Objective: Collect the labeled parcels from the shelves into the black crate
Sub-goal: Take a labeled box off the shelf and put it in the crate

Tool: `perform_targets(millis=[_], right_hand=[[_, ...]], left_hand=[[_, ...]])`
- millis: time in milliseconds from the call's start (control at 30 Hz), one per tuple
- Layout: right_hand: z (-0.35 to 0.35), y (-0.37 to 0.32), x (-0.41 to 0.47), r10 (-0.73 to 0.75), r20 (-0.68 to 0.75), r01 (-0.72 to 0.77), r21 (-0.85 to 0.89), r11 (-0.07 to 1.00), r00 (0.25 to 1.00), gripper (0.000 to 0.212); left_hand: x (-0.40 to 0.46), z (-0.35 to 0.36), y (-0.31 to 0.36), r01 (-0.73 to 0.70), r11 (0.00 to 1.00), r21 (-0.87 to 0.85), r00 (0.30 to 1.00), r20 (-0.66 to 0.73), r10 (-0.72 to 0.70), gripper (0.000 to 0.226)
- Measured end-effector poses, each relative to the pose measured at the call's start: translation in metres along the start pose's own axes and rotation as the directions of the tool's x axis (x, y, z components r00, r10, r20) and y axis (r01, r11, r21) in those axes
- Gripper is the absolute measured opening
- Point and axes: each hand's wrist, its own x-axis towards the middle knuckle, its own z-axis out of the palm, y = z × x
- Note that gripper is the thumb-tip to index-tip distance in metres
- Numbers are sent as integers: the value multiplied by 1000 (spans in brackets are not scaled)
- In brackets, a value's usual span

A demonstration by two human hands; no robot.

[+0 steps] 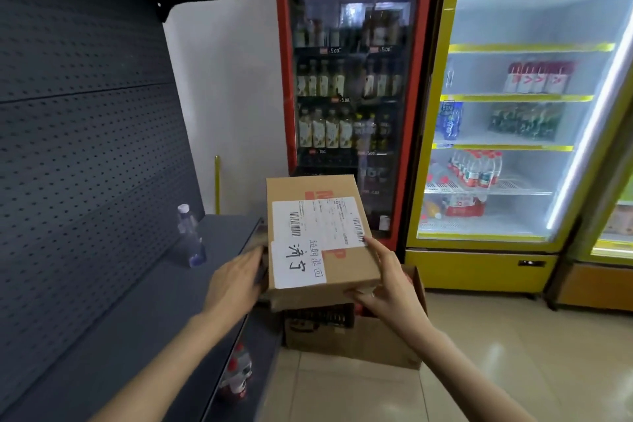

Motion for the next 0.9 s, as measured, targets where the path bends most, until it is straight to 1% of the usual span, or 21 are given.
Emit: perform_targets(millis=[133,200,400,533,633,733,800,900], right_hand=[[10,42,85,-17,46,18,-17,1000,999,96],[20,61,121,-3,56,4,-13,1000,998,96],[60,125,222,24,60,-23,-28,999,998,97],[91,171,296,82,36,-80,-60,995,996,99],[111,197,357,129,10,-129,-50,990,992,100],[133,220,411,163,-6,-164,-26,986,987,101],[146,237,440,187,-8,-187,-13,982,982,101],[162,264,474,240,1,-240,-25,970,971,101]], left_hand=[[79,39,-25,11,1000,-24,1000,9,-10,59],[115,56,-37,20,999,-33,1000,20,-20,57],[218,113,-80,-20,1000,-18,999,33,20,41],[301,157,-114,-60,998,-9,997,48,61,50],[371,183,-144,-97,995,-12,991,89,98,50],[433,206,-178,-93,995,-30,989,110,96,49],[467,224,-194,-101,994,-50,987,123,107,44],[505,249,-207,-124,991,-49,981,143,130,44]])
